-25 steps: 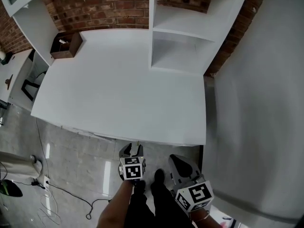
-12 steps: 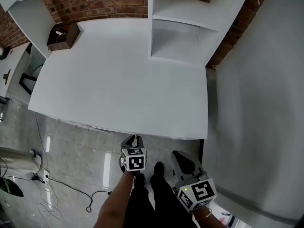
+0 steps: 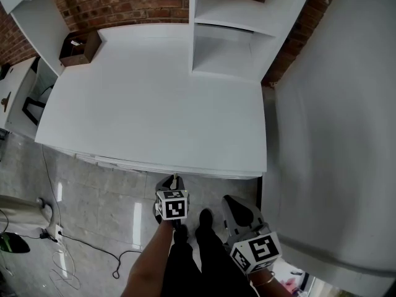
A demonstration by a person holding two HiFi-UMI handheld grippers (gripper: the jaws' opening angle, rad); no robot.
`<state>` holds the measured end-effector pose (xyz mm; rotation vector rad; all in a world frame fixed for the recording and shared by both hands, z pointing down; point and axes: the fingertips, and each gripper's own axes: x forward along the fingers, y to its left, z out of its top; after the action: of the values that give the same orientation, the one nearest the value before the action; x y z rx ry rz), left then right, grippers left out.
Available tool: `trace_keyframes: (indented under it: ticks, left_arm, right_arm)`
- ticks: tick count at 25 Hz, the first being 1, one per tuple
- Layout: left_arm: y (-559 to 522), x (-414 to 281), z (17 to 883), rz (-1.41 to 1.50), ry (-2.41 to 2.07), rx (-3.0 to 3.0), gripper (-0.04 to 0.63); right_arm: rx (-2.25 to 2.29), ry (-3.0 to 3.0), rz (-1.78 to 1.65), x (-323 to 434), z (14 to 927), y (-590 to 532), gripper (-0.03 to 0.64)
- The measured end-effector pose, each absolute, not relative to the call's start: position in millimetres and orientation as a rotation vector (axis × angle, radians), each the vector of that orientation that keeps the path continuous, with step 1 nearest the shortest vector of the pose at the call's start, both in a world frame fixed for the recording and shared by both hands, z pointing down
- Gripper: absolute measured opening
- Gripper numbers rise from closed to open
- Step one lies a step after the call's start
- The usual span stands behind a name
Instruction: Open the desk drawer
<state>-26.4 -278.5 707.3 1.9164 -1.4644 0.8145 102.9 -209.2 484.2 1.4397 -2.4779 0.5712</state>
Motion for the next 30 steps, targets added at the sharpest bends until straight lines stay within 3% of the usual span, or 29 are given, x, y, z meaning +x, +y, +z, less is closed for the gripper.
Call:
trace_keyframes:
  ticks: [30]
  left_arm:
    - [-137.4,-41.1,703.5,0.9,-1.333,1.953,0.08]
  right_arm:
    - [1.557,-2.476,0.523,63.7,458.2,-133.8,0.005]
